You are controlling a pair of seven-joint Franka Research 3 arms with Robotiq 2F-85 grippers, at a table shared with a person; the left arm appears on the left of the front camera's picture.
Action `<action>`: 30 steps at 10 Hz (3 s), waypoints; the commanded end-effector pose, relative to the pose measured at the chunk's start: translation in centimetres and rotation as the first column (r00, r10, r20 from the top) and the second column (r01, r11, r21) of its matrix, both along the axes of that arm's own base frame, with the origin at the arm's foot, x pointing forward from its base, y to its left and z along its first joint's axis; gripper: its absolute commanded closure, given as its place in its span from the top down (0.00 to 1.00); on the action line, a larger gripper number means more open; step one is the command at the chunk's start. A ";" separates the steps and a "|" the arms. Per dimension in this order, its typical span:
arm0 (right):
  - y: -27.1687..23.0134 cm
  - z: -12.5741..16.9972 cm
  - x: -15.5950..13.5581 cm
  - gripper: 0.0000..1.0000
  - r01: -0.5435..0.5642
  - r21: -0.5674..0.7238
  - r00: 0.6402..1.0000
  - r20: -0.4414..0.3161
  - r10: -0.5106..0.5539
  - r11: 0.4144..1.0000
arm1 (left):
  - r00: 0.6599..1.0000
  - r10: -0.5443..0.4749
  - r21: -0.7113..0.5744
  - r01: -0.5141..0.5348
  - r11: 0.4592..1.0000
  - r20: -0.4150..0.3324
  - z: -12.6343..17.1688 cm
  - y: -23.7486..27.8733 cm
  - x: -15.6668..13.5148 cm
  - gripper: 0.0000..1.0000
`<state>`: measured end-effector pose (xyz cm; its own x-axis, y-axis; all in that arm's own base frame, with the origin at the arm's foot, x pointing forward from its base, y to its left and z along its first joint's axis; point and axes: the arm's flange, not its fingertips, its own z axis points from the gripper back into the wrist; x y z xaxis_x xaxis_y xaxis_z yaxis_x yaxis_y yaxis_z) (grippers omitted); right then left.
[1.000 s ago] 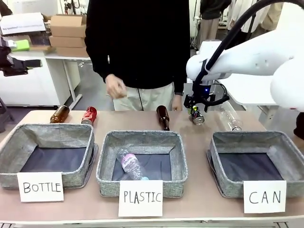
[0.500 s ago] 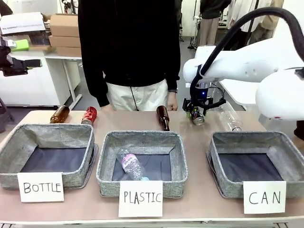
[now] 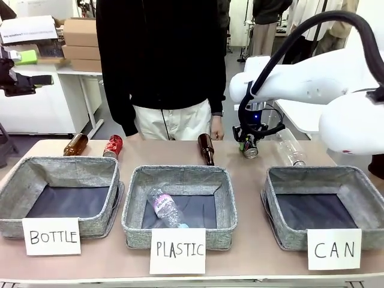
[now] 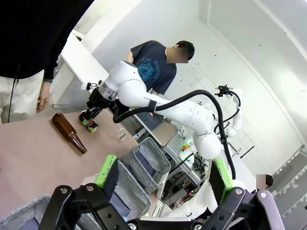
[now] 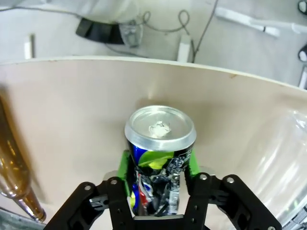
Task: Sort the can waste into the basket.
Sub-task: Pick up the can waste from the table and place it in the right Fabric basket.
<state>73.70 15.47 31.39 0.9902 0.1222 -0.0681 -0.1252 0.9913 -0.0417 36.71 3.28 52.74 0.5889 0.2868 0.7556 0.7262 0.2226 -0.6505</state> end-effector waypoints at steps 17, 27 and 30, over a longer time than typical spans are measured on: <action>-13.4 14.9 -34.2 0.00 -0.584 0.245 0.812 0.198 0.549 0.774 | 1.000 -0.005 0.008 0.005 1.000 0.014 0.0 0.0 0.0 1.00; -13.9 14.2 -33.3 1.00 -0.624 0.276 0.782 0.200 0.591 0.731 | 1.000 -0.005 0.008 0.005 1.000 0.014 0.0 0.0 0.0 1.00; -14.1 14.2 -32.8 1.00 -0.630 0.283 0.777 0.216 0.592 0.723 | 1.000 -0.005 0.008 0.005 1.000 0.014 0.0 0.0 0.0 1.00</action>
<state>40.34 1.90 45.38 0.7135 0.6824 0.1589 -0.6998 0.6830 0.2089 36.69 3.31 52.75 0.5883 0.2873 0.7559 0.7265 0.2226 -0.6501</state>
